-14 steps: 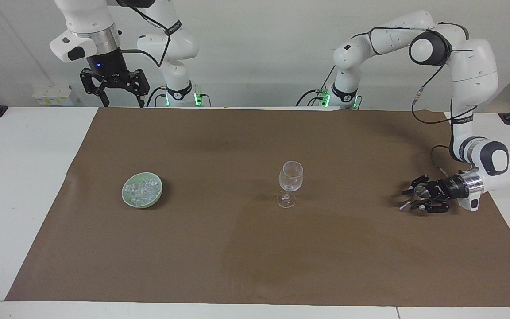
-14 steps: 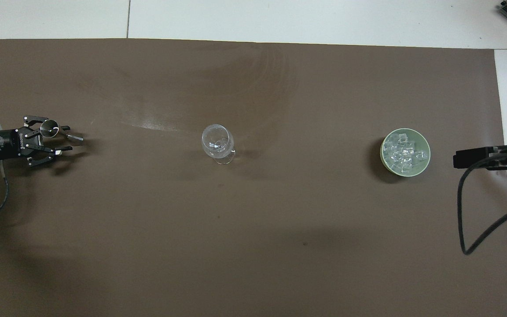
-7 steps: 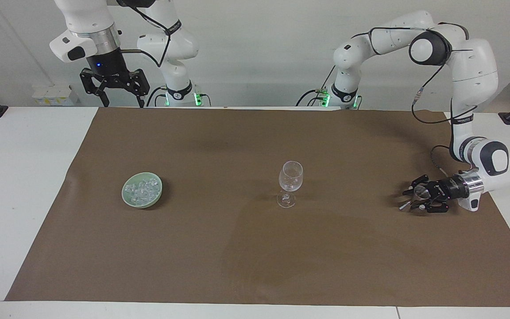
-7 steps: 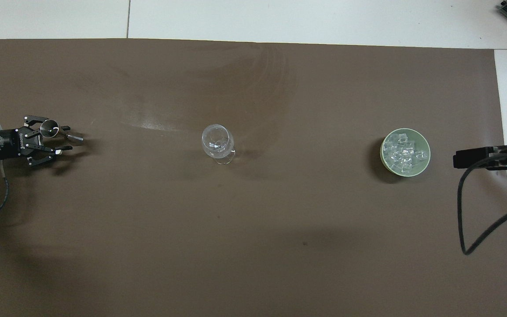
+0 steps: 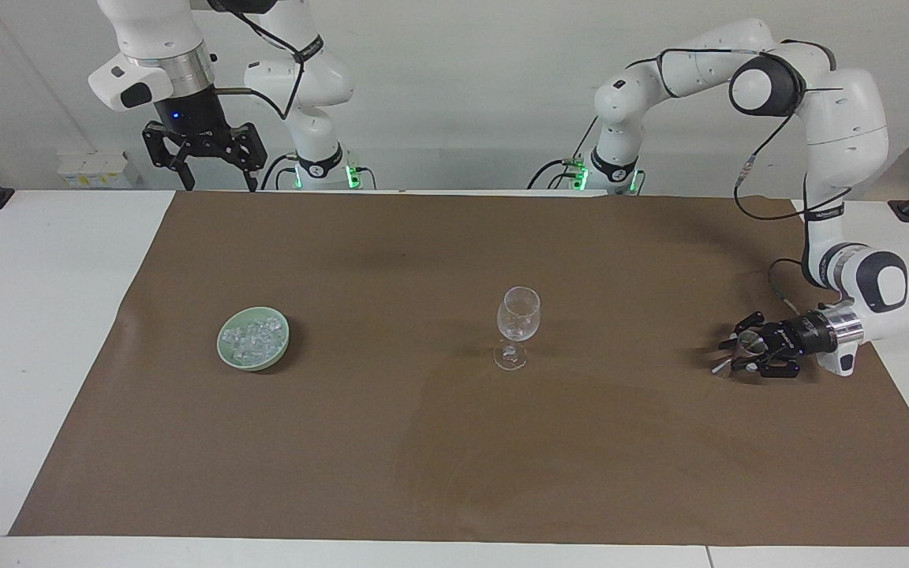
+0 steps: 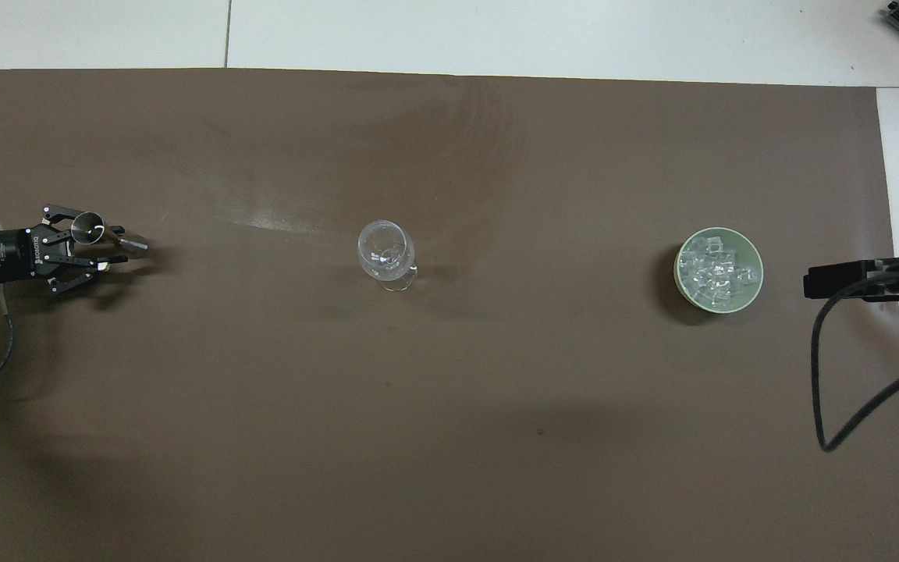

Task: Pour wine and add ice with both arms
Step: 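Close the left gripper around the silver bottle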

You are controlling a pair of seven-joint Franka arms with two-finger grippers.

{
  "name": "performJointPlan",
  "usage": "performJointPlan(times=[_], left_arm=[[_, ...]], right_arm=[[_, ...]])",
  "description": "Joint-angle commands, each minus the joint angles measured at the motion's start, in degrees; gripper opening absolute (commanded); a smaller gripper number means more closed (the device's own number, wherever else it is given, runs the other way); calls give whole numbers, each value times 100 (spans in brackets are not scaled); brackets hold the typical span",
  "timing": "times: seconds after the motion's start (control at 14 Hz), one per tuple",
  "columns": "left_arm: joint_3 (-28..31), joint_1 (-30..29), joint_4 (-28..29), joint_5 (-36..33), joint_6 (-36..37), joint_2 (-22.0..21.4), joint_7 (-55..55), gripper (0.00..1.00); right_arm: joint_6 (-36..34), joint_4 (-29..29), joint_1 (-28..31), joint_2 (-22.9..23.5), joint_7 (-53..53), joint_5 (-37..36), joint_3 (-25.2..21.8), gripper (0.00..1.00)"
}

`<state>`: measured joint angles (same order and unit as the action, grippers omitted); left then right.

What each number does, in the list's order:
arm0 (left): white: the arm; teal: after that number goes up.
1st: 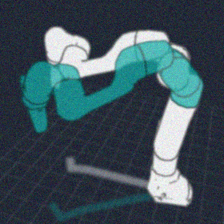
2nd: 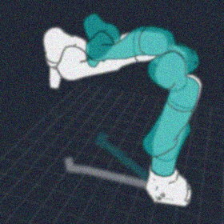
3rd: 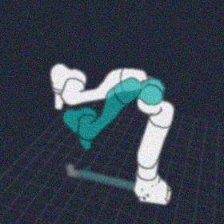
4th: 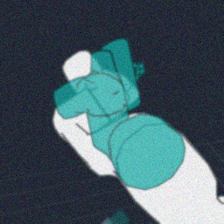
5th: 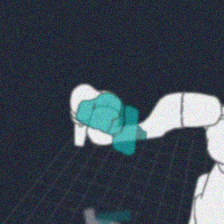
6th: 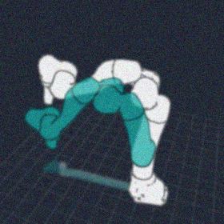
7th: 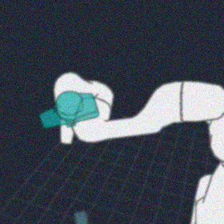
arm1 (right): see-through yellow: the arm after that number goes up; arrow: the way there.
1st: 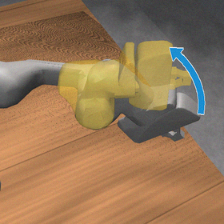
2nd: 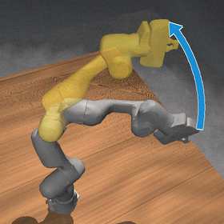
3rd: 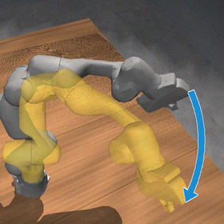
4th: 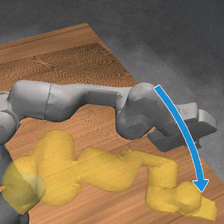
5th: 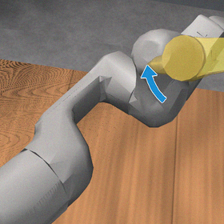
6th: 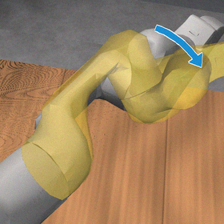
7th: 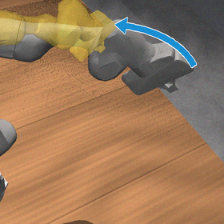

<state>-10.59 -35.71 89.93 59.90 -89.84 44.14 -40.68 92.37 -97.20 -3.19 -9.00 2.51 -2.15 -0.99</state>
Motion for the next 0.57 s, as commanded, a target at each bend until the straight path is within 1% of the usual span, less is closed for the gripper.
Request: performJointPlan(times=[0.0,0.5], left_arm=[[-31,-68,-134,39,133,104,25,42],[-31,-68,-134,56,124,104,60,30]], right_arm=[[132,-159,3,-128,135,-110,46,100],[132,-159,3,-128,135,-110,46,100]])
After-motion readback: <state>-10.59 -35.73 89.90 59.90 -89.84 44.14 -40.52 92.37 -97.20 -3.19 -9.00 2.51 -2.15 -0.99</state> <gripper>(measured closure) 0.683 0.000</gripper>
